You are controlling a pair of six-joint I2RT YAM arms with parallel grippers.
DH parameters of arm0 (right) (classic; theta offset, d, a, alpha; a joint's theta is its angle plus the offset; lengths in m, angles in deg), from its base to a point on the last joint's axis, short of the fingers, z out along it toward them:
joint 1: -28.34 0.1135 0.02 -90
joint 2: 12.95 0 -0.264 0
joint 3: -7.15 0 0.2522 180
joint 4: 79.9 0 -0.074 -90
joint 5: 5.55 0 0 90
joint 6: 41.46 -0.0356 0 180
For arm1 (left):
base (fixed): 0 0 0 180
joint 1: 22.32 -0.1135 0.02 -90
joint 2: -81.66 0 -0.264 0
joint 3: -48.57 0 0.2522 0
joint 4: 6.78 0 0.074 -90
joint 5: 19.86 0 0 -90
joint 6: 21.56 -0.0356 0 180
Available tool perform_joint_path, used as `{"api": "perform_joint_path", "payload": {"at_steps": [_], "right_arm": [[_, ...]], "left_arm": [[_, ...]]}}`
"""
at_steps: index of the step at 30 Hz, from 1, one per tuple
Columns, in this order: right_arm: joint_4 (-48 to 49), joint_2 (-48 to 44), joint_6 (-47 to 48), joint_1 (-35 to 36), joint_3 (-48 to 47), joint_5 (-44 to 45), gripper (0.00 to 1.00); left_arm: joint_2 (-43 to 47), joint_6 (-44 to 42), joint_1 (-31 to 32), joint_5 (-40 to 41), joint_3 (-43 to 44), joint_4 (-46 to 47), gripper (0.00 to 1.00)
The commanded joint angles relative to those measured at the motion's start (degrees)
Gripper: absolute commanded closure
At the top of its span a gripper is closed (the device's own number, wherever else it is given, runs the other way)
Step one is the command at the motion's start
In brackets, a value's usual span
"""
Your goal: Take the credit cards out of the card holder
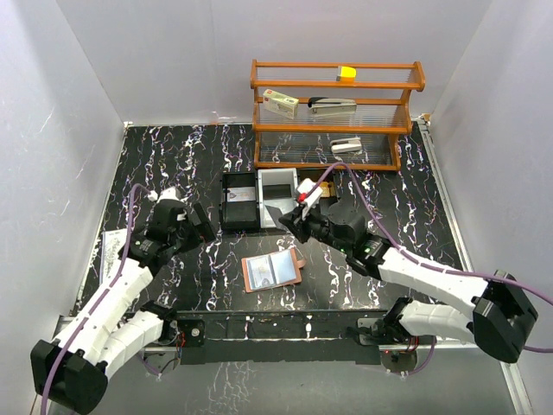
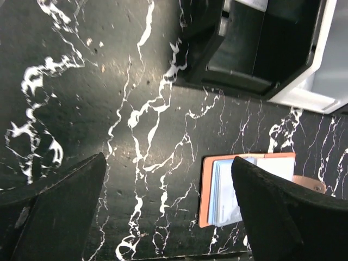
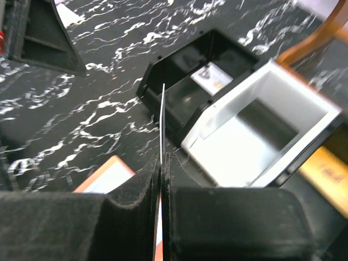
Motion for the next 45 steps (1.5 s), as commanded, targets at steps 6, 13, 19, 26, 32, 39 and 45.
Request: {"api": "perform_joint_path", "payload": {"at_steps": [6,13,19,26,32,39,45], "right_arm": [[6.0,11.9,26.5,2.5,-14.1,2.6,1.00],[4.9,25.0,29.4,2.8,-24.5,-0.6,1.00],[0.2,35.1,33.4,4.2,-33.5,1.8,1.00],[-2.4,45.0,39.8,4.6,-40.3,7.3,1.00],[-3.0,50.1,44.9,4.7,-44.0,12.4,1.00],[-3.0,55.7,50.0,4.6,-48.1,16.7,1.00],[-3.8,60.1,53.0,4.5,-52.3,19.6,1.00]], "left_arm": [[2.1,-9.5,-2.8,11.3,5.6,-7.5,0.01],[7.3,-9.0,-2.9,15.0,4.7,-6.5,0.01],[8.5,-8.3,-2.9,15.0,4.5,-6.8,0.01],[8.0,-9.2,-2.9,12.8,4.3,-6.0,0.01],[7.4,-9.3,-2.9,12.9,4.5,-6.2,0.01],[7.4,-9.6,-2.9,12.2,4.3,-5.9,0.01],[7.1,-9.6,-2.9,12.0,4.3,-5.9,0.01]]}}
